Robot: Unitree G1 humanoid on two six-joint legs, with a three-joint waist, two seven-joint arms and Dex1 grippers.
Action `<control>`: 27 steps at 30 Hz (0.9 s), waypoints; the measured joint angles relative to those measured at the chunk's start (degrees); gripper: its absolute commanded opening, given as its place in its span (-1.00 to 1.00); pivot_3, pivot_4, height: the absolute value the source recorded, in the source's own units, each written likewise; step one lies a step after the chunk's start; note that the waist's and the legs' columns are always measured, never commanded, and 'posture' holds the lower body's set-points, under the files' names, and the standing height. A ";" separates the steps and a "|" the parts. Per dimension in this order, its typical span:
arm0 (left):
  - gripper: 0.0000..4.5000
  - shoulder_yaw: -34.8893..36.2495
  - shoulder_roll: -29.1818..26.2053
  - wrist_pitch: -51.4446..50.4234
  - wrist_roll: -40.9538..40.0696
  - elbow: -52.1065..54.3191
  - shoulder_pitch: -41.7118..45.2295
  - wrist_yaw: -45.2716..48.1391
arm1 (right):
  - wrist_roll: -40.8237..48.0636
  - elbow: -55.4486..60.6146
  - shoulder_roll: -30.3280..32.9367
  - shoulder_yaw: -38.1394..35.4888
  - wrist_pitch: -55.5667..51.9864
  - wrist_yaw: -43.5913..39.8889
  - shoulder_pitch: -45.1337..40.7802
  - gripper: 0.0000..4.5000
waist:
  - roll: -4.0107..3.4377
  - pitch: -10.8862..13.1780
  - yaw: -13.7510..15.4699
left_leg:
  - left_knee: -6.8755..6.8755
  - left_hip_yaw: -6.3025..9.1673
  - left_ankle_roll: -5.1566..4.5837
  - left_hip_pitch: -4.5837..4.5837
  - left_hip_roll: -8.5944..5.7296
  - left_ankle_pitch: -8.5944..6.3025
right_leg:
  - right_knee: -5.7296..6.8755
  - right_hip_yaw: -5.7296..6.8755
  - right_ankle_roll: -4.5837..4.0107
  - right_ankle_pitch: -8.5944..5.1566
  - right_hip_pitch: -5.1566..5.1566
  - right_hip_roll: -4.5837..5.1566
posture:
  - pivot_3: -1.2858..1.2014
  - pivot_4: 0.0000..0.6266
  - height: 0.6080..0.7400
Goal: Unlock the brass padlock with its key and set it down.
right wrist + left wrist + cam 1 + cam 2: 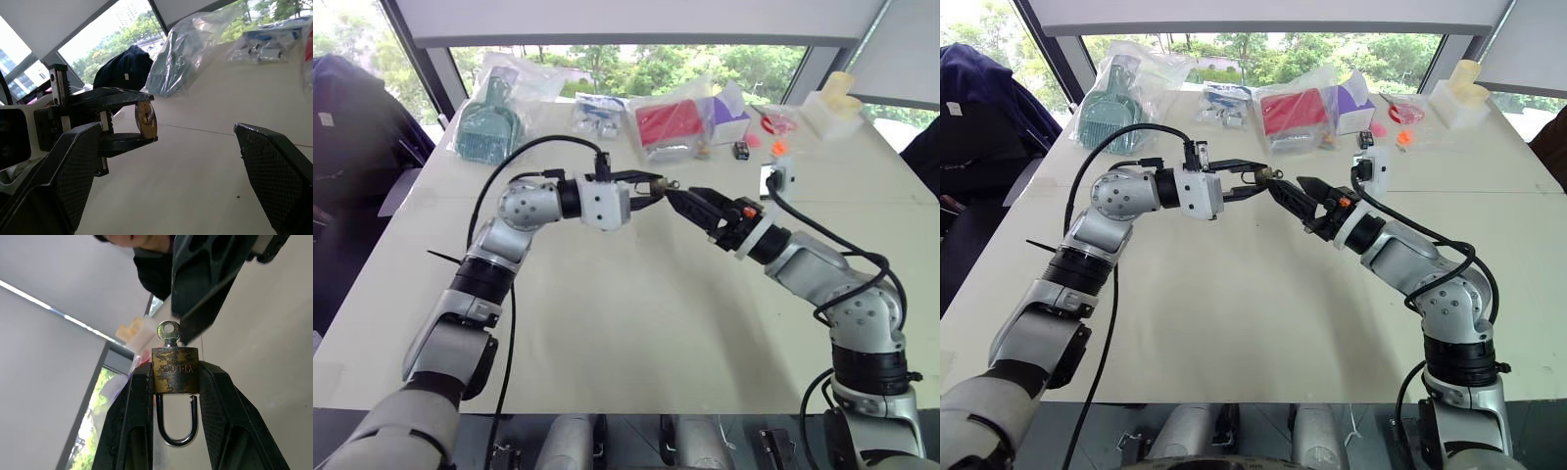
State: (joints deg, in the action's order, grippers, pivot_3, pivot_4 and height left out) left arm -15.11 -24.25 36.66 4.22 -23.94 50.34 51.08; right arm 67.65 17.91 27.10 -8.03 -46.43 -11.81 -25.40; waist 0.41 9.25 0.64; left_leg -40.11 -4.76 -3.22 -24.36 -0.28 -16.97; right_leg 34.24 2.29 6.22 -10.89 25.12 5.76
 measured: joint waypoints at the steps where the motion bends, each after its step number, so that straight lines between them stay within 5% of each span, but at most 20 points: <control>1: -0.69 -0.13 0.00 0.48 0.00 0.07 -0.08 0.17 | -0.06 -0.23 -0.07 0.00 -0.29 -0.26 -0.17 0.98 | 0.00 0.00 0.01 | 0.00 0.00 0.00 0.00 0.00 0.00 | 0.00 0.00 0.00 0.00 0.00 0.00 | 0.03 -0.52 1.00; 9: -0.69 -0.18 0.05 2.52 0.00 1.42 -0.10 0.84 | -0.71 -1.86 -1.25 0.01 -2.34 -1.29 -1.07 0.98 | 0.00 0.00 0.03 | 0.00 0.01 0.00 0.00 0.00 0.00 | 0.00 0.00 0.00 0.00 0.00 0.00 | 0.03 -0.52 1.00; 17: -0.69 -0.83 0.01 2.38 0.19 1.67 -0.69 1.05 | -1.03 -1.63 -3.24 0.72 -4.00 -2.49 -2.09 -0.74 | 0.00 0.00 -0.03 | 0.00 0.00 0.00 0.00 0.00 0.00 | 0.01 0.00 0.00 0.00 0.01 0.00 | 0.03 -0.52 1.00; 21: -0.69 -0.98 -0.18 2.35 0.06 1.58 -0.80 1.25 | -1.41 -1.43 -3.55 0.70 -4.48 -2.44 -2.09 -0.74 | 0.00 0.00 0.06 | -0.01 0.01 0.00 0.00 -0.01 0.00 | 0.00 0.00 0.00 0.00 0.00 0.01 | 0.03 -0.52 1.00; 27: 0.58 -1.36 -0.17 0.94 -1.80 2.11 -0.77 3.57 | -2.70 -2.47 -3.68 0.01 -4.54 -1.08 -2.07 -0.76 | 0.00 0.00 -0.02 | -0.01 0.00 0.00 0.00 0.00 0.00 | 0.00 0.01 0.00 0.00 0.01 0.00 | 0.03 -0.52 1.00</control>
State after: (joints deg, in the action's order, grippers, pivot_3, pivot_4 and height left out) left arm -16.47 -24.42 37.60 2.42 -21.83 49.58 54.65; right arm 64.95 15.44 23.42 -8.01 -50.97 -12.89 -27.47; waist 0.41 9.25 0.62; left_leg -40.12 -4.76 -3.21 -24.36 -0.29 -16.97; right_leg 34.25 2.29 6.21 -10.89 25.13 5.76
